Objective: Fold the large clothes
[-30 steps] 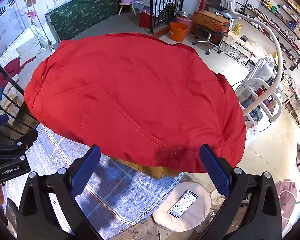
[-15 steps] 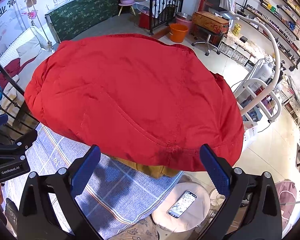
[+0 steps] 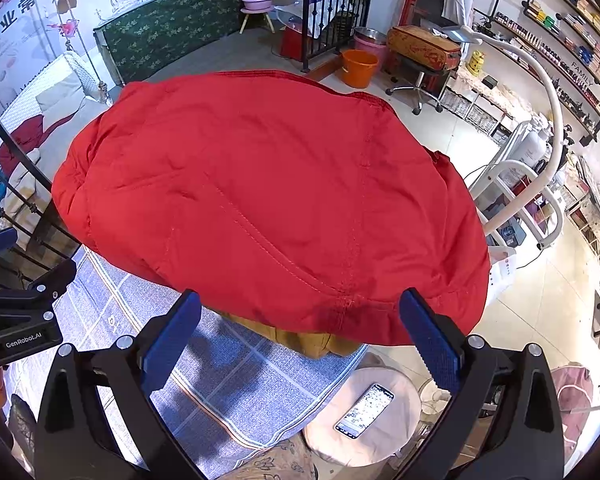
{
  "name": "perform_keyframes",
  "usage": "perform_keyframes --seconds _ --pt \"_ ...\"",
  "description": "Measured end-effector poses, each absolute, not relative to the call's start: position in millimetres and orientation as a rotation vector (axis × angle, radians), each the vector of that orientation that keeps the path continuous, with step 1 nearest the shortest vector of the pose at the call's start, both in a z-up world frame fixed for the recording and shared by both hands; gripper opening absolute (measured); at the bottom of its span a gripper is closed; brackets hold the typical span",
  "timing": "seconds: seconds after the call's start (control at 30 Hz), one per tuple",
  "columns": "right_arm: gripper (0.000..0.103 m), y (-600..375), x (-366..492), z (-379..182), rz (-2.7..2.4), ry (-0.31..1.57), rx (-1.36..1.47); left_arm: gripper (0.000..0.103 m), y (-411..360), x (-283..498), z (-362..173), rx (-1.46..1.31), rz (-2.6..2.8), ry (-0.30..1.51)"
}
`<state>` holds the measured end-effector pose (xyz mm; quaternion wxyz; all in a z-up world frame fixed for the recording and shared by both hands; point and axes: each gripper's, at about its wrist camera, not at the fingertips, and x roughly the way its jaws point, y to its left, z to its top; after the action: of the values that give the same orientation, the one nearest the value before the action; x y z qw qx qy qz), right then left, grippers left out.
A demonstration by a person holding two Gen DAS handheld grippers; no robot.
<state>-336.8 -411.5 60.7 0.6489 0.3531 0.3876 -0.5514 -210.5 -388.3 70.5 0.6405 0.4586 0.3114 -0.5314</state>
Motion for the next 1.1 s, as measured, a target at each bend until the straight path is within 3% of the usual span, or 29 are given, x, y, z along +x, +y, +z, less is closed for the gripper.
perform_keyframes --seconds 1.1 --pt "0.098 -409.6 -334.3 59.3 -1.255 0.884 0.798 0.097 -384.5 -205.8 69.6 1.055 -1.209 0.721"
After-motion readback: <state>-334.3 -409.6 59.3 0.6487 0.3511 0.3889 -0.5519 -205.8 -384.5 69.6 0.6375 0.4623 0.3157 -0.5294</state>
